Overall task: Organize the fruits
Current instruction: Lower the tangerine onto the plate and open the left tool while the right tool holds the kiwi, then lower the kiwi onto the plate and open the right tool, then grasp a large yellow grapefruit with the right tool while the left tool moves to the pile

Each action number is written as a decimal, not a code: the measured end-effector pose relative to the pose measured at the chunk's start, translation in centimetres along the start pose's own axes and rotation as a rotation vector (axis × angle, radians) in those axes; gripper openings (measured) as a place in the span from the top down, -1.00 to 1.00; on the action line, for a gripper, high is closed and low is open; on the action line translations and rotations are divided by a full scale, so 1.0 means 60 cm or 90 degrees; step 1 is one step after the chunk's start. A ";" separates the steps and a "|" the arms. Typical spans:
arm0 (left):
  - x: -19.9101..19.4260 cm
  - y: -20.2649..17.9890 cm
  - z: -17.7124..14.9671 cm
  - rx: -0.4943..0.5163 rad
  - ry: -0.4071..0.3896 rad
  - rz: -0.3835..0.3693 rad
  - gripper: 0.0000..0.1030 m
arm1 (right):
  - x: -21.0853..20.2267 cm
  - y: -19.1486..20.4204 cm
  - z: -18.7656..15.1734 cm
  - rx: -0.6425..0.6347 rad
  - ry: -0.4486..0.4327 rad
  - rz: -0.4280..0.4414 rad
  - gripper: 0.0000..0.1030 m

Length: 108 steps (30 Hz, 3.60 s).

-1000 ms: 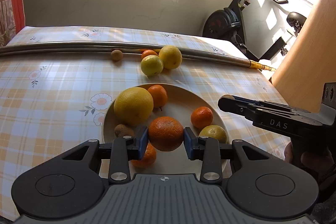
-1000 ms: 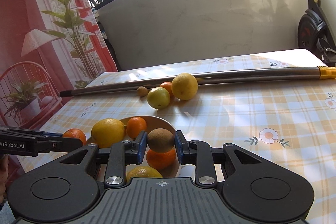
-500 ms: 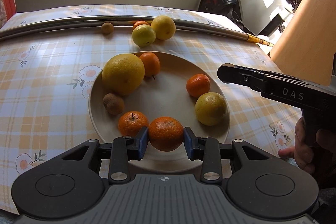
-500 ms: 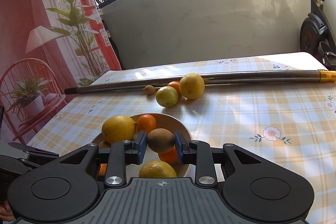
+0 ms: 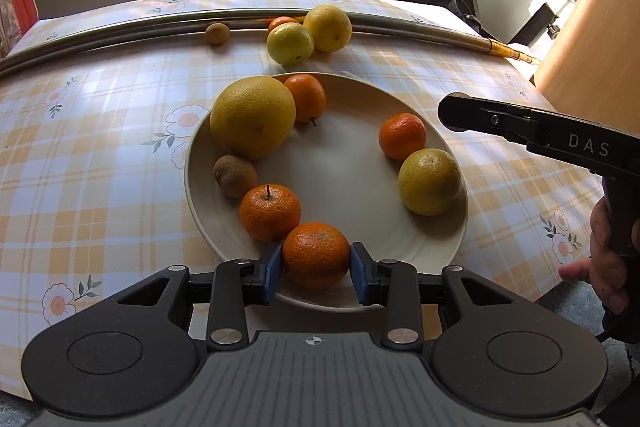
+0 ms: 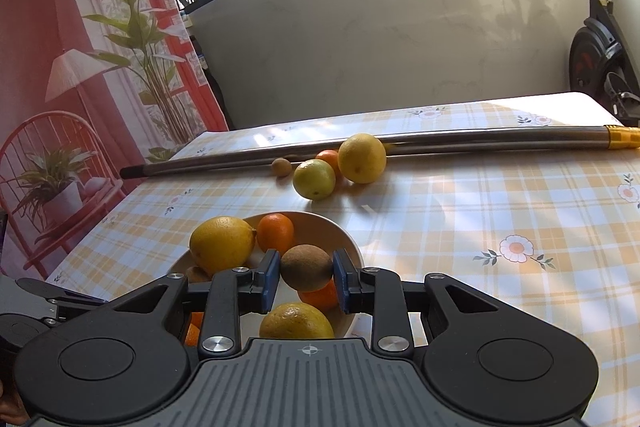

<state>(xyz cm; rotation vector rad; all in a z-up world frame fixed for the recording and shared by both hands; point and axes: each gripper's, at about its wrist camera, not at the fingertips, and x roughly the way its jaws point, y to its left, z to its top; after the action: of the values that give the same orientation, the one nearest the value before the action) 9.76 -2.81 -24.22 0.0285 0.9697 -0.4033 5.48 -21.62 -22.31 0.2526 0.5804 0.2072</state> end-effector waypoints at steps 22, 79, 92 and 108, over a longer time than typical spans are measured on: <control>-0.033 0.011 0.004 -0.021 -0.054 0.043 0.11 | -0.001 -0.007 -0.004 0.018 -0.004 0.001 0.49; -0.126 0.105 0.007 -0.196 -0.205 0.122 0.08 | 0.052 0.079 0.050 -0.060 0.024 -0.067 0.38; -0.127 0.099 0.007 -0.196 -0.196 0.113 0.07 | 0.014 0.032 0.038 0.010 0.014 -0.087 0.38; -0.136 0.090 0.018 -0.177 -0.212 0.100 0.07 | -0.005 0.040 0.042 -0.003 0.006 -0.097 0.38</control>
<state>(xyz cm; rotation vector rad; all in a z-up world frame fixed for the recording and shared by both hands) 8.41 4.57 -17.88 -0.2081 0.6814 -0.1187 6.37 -19.87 -19.43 0.2024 0.6053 0.0630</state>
